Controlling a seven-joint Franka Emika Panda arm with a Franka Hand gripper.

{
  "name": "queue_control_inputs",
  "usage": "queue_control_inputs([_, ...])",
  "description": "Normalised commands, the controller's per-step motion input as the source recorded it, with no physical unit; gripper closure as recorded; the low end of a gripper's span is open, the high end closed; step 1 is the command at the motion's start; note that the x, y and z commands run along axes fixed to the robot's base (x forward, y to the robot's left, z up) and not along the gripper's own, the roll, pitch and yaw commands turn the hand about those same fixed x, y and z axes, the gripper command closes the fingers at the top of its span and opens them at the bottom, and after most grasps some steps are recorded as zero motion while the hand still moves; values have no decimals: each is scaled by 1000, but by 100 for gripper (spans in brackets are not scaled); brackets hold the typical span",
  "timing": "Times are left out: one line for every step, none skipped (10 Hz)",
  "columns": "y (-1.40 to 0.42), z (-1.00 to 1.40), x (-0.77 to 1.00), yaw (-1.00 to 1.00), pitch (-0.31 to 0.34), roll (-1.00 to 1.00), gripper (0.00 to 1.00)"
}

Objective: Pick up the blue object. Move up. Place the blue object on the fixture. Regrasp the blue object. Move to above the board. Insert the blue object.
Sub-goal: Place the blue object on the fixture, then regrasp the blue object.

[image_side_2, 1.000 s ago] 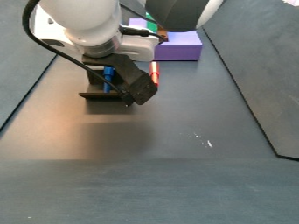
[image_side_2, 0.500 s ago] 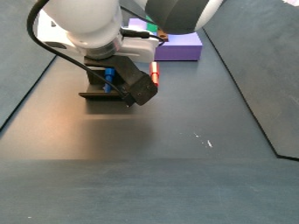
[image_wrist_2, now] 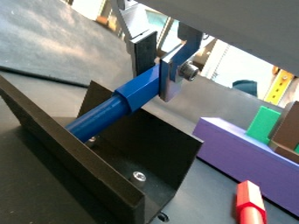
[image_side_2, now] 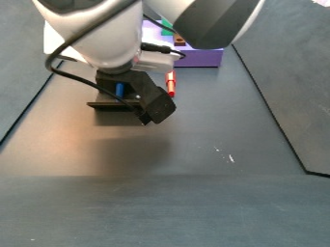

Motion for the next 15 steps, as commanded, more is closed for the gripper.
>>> queue_control_inputs([0,-14,0,49,-69,-74,100])
queue_control_inputs([0,-63,0,34,-11,0,100])
queue_control_inputs([0,-83,0,40,0,9,100])
queue_control_inputs([0,-137,60,106,43,269,100])
queue_control_inputs([-14,-134,129,186,106,394,100])
queue_control_inputs([-29,-97,174,186,191,474,100])
queue_control_inputs([0,-94,180,143,183,349,100])
queue_control_inputs([0,-106,66,49,46,91,100])
queue_control_inputs([0,-100,11,46,0,17,100])
queue_control_inputs([0,-14,0,0,40,34,100])
queue_control_inputs([0,0,0,0,0,0,100])
queue_control_inputs([0,0,0,0,0,0,0])
queue_control_inputs([0,491,-186,489,-237,0,0])
queue_control_inputs([-31,649,-174,294,-403,134,0])
queue_control_inputs([-151,731,-51,160,-437,397,0])
